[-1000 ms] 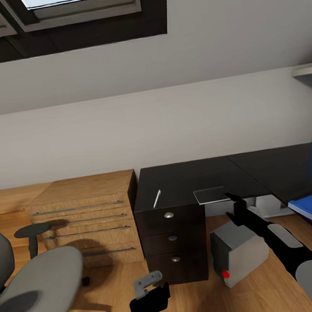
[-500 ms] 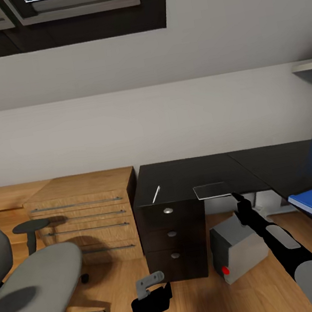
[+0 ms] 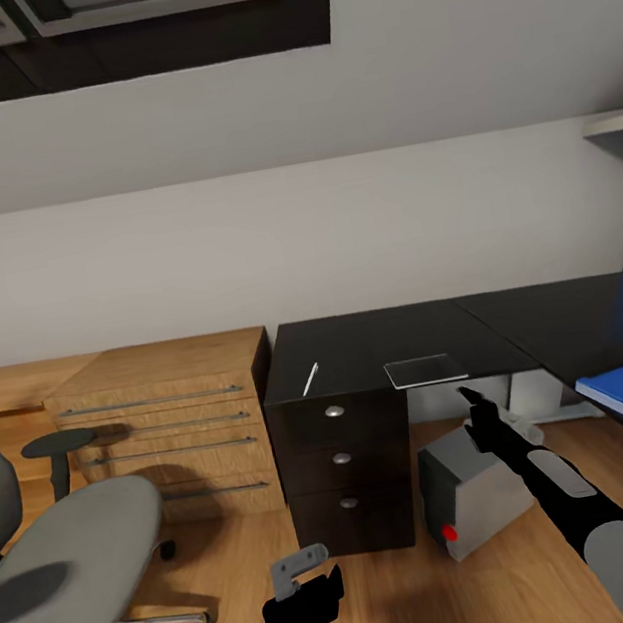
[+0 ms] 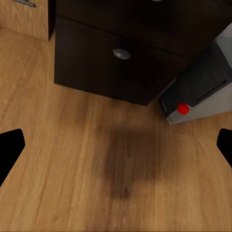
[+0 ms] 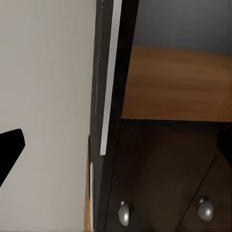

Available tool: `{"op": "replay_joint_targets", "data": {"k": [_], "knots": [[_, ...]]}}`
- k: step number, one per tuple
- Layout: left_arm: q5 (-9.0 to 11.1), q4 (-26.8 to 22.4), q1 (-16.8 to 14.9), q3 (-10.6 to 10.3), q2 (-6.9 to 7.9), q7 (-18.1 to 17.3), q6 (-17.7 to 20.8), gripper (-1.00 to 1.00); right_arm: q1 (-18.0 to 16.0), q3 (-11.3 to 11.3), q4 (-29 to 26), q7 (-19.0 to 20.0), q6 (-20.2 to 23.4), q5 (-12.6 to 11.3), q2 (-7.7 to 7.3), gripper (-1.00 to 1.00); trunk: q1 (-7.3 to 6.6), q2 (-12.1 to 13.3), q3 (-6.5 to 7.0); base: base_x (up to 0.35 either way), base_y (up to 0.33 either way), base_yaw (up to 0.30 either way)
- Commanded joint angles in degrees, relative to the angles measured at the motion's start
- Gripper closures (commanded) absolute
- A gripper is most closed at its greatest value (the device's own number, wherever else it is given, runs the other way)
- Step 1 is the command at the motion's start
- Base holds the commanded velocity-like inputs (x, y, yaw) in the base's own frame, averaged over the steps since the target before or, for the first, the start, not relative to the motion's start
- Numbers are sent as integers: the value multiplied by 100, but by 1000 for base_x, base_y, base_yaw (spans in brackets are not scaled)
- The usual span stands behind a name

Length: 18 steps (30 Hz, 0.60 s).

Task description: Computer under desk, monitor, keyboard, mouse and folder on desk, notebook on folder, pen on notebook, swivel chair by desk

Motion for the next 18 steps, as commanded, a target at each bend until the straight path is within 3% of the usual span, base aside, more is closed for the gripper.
{"op": "replay_joint_targets", "data": {"k": [1,9,18], "knots": [[54,-5,-5,-8,1,59,8,-100,-4,-21,4,13,54,-41,16,-100,22,-44,-24,0,0,0],[71,53,-5,4,14,54,8,-100,-4,-20,3,19,77,-40,71,-100,22,-44,-24,1,0,0],[86,154,-5,12,12,52,17,-100,-4,-22,3,22,68,-42,85,-100,22,-44,-24,137,0,0]]}}
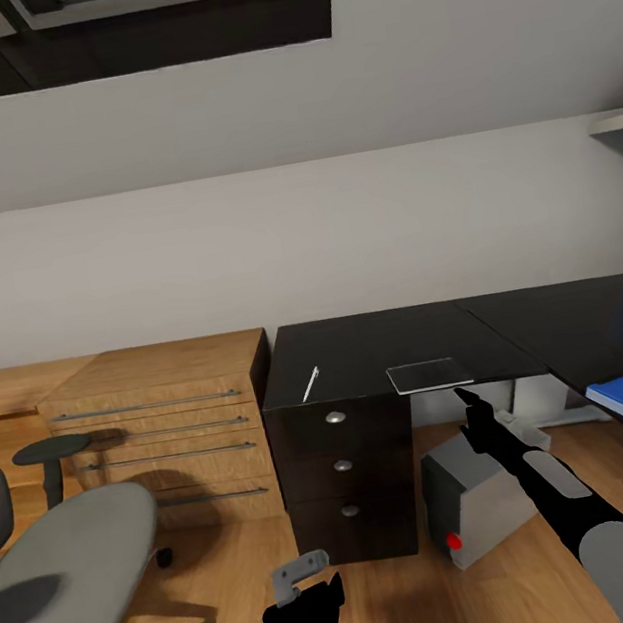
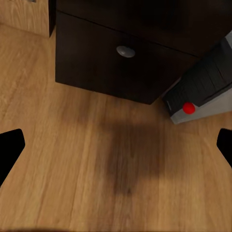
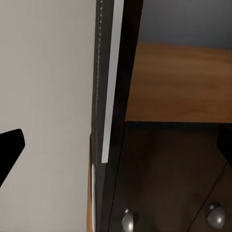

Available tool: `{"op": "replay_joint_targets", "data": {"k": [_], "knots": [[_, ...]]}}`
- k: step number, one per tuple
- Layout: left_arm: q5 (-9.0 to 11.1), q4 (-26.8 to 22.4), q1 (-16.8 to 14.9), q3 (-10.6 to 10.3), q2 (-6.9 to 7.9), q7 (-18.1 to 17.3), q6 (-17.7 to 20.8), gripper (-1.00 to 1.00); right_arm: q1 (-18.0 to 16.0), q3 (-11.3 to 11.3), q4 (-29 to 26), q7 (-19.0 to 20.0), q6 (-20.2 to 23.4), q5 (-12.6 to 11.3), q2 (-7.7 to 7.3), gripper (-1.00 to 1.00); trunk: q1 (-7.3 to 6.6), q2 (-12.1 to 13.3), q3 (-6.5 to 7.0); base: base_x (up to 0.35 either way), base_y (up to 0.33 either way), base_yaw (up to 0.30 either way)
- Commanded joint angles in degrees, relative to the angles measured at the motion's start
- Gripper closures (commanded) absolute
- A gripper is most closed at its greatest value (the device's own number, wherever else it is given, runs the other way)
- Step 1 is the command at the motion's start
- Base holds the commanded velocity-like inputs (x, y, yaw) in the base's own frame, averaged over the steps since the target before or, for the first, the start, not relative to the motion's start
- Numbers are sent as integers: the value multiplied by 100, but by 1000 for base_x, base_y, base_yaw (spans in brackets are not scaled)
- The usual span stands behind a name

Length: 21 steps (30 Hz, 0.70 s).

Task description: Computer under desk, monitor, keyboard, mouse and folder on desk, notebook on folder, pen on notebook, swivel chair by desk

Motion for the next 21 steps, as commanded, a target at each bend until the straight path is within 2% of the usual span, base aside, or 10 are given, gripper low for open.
{"op": "replay_joint_targets", "data": {"k": [1,8,21], "knots": [[59,-6,-5,-8,0,56,7,-100,-4,-20,3,10,41,-40,3,-100,0,-3,-6,52,0,0],[65,-2,-5,-10,0,52,7,-100,-4,-20,3,4,40,-40,10,-100,0,-3,-6,190,0,0],[44,86,-5,-13,-1,78,-1,-100,-3,-20,11,-6,41,-34,11,-100,0,-3,-6,104,0,0]]}}
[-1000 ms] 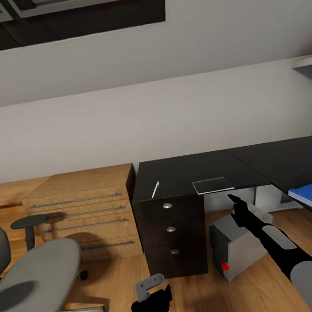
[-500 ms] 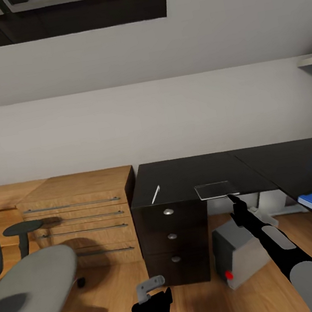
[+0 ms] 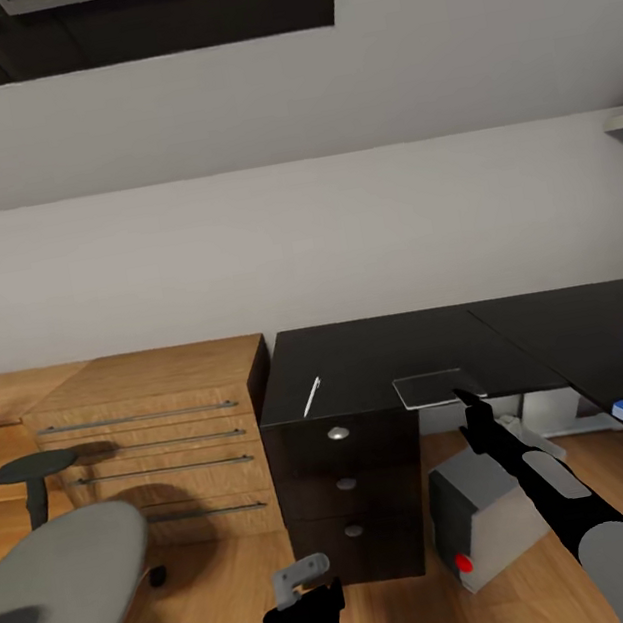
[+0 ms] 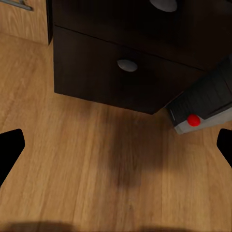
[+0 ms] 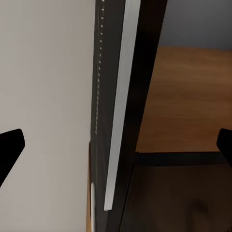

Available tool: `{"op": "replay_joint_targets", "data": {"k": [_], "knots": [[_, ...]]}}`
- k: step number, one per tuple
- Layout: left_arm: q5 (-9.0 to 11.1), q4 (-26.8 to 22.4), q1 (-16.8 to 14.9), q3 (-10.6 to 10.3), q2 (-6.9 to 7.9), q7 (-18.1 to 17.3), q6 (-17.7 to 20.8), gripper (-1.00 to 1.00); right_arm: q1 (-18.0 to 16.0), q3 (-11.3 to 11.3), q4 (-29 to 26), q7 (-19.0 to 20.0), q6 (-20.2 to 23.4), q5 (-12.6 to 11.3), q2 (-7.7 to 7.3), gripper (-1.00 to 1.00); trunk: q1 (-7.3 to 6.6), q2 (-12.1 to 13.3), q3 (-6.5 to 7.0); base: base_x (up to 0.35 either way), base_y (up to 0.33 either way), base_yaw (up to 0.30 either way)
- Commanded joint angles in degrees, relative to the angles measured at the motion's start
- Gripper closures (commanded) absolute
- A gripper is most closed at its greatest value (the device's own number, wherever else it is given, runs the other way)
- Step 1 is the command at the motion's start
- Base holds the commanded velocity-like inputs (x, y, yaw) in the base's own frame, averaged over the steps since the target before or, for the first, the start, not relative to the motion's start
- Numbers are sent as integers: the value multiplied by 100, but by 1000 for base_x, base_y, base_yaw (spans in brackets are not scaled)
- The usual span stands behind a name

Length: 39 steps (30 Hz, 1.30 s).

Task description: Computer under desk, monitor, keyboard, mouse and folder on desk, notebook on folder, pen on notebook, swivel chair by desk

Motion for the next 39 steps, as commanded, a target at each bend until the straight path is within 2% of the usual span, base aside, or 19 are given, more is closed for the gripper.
{"op": "replay_joint_targets", "data": {"k": [1,9,31,39], "knots": [[57,-2,-5,-10,1,54,8,-100,-4,-20,3,11,40,-38,2,-100,0,-3,-6,28,0,0],[60,7,-5,-13,1,52,12,-100,-5,-20,3,11,40,-36,2,-100,0,-3,-6,124,0,0],[57,23,-5,-7,1,62,8,-100,-5,-7,73,-3,34,-36,2,-100,0,-3,-6,28,0,0],[54,25,-5,-10,1,60,11,-100,-5,-6,78,-270,31,-36,27,-100,0,-3,-6,5,0,0]]}}
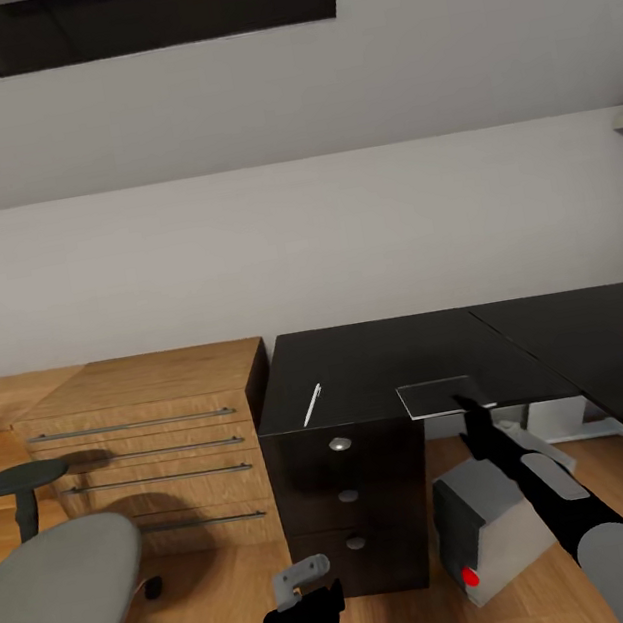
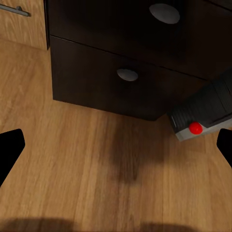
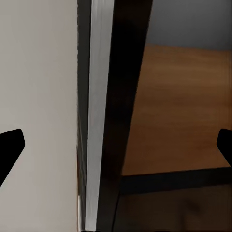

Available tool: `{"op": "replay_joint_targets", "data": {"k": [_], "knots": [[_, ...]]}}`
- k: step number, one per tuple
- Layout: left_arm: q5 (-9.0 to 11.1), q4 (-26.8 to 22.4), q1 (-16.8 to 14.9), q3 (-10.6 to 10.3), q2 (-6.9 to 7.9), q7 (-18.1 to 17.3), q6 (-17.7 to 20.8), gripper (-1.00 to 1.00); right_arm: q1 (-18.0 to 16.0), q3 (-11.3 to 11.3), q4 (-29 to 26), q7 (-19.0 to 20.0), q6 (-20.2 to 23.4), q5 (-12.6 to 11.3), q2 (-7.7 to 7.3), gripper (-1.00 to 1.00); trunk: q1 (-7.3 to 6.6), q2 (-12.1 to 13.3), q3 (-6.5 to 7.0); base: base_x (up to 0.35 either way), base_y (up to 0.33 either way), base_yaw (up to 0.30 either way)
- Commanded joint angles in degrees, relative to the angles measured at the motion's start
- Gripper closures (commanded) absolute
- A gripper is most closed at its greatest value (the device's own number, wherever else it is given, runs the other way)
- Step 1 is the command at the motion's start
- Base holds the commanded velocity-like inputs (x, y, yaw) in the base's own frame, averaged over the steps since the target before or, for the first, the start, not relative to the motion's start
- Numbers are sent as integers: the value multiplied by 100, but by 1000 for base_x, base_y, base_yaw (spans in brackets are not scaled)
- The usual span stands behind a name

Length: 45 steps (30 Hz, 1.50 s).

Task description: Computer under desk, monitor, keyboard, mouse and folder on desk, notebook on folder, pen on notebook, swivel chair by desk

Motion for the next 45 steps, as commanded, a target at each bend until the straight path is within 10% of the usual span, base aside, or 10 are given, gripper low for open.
{"op": "replay_joint_targets", "data": {"k": [1,45], "knots": [[59,-8,-5,-8,1,55,8,-100,-4,-23,1,-5,37,-35,12,-100,-1,-3,-6,0,0,0],[41,-12,-5,-20,1,54,4,-100,-4,-25,-2,-33,22,-35,47,-100,-111,198,84,13,2,0]]}}
